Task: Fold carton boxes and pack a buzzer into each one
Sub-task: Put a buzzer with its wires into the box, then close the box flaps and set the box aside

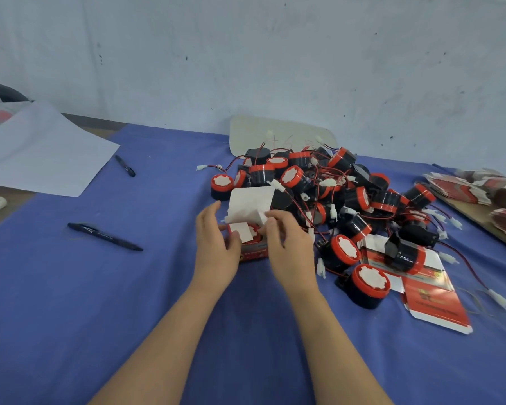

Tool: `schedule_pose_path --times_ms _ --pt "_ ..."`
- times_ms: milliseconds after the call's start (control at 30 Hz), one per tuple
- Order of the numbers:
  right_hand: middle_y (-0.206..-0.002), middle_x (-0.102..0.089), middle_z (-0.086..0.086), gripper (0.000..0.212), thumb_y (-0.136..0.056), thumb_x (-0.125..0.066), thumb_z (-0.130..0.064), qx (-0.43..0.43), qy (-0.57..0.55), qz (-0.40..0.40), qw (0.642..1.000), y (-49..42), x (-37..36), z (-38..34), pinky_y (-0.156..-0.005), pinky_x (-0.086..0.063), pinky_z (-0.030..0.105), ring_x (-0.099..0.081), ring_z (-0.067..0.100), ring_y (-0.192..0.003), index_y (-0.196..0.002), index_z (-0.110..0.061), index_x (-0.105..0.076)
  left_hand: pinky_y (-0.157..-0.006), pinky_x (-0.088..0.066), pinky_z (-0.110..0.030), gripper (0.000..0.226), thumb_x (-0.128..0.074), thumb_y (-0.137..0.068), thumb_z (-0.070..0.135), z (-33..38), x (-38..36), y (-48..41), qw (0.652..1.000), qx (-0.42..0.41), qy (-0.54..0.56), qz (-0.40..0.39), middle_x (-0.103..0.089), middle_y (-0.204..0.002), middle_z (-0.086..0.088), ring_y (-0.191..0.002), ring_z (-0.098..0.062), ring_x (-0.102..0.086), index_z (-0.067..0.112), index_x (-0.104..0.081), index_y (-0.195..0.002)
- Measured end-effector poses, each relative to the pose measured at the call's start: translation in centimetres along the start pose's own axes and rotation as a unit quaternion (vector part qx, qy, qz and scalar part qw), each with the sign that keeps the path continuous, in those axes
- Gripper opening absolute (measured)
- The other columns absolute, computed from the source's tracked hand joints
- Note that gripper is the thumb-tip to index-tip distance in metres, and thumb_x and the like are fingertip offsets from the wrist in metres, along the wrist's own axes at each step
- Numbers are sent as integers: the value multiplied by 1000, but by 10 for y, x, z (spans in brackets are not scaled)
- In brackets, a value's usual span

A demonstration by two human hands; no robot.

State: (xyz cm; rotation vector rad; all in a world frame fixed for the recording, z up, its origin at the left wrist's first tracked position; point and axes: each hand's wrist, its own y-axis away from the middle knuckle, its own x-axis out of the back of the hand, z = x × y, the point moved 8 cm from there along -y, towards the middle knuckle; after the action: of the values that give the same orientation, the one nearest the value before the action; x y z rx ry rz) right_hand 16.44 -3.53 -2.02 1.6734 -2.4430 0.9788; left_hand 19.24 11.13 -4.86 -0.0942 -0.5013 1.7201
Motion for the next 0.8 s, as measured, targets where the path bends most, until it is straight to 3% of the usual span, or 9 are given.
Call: schedule_pose_path --times_ms 100,200,300,433,500,567,667,733,800 --pt "-79 -63 -5 16 -97 -45 -8 0 -10 31 999 -2 8 6 -56 -40 20 -55 10 -70 -105 -18 -55 -72 -41 0 55 -48 -94 -3 1 -4 -2 999 1 37 -36 -46 -122 13 -102 -2 -51 24 -36 -141" --pt "-87 -65 -7 19 -97 -46 -9 6 58 -17 998 -3 -1 8 -65 -42 16 -54 0 -73 -108 -17 -59 -73 -41 -1 49 -46 -94 -4 2 -4 -3 998 -11 34 -48 -54 -108 21 -98 16 -50 37 -47 -121" --pt "-102 -67 -6 23 -96 -47 -10 25 128 -54 990 -1 -12 9 -85 -44 23 -55 9 -99 -111 -17 -64 -83 -41 -10 40 -46 -96 1 -4 -4 -5 998 2 14 -54 -53 -121 12 -111 1 -49 25 -50 -127" --pt "-97 -69 -7 22 -91 -52 -7 28 128 -30 991 -3 -6 9 -88 -45 31 -52 11 -99 -100 -17 -69 -82 -40 -7 38 -46 -97 3 -7 -6 -5 999 -7 6 -49 -53 -127 7 -116 -9 -49 21 -49 -130" --pt "-97 -68 -8 22 -90 -53 -6 18 116 -36 992 -2 -6 11 -86 -44 22 -51 9 -100 -99 -18 -69 -82 -39 -4 39 -46 -96 2 -5 -5 -4 999 -15 3 -42 -54 -128 6 -116 -8 -49 19 -48 -131" --pt "-95 -64 -12 23 -90 -52 -4 14 118 -45 992 -2 -8 12 -80 -37 8 -49 8 -100 -98 -17 -69 -89 -40 -10 40 -47 -96 1 -1 -4 -3 999 -35 -14 -33 -53 -128 6 -117 -6 -47 18 -48 -132" --pt "-88 -59 -18 27 -88 -49 -1 4 106 -47 993 -2 -9 14 -77 -33 1 -47 6 -96 -93 -17 -71 -87 -40 -9 38 -47 -91 -7 12 -2 0 995 -95 -27 -31 -52 -117 13 -106 9 -46 17 -55 -120" --pt "-83 -65 -9 28 -88 -48 -1 -38 71 -46 996 -3 -7 23 -73 -43 14 -53 8 -85 -86 -16 -72 -79 -44 -8 33 -45 -90 -10 16 -3 1 991 -118 -35 -49 -57 -111 10 -101 2 -53 17 -59 -102" --pt "-74 -65 6 25 -88 -47 -3 -100 28 -35 994 -4 -2 36 -64 -43 31 -52 13 -70 -79 -9 -69 -76 -49 -13 32 -43 -92 -9 14 -3 0 991 -112 -35 -61 -63 -110 4 -100 -9 -58 19 -60 -90"
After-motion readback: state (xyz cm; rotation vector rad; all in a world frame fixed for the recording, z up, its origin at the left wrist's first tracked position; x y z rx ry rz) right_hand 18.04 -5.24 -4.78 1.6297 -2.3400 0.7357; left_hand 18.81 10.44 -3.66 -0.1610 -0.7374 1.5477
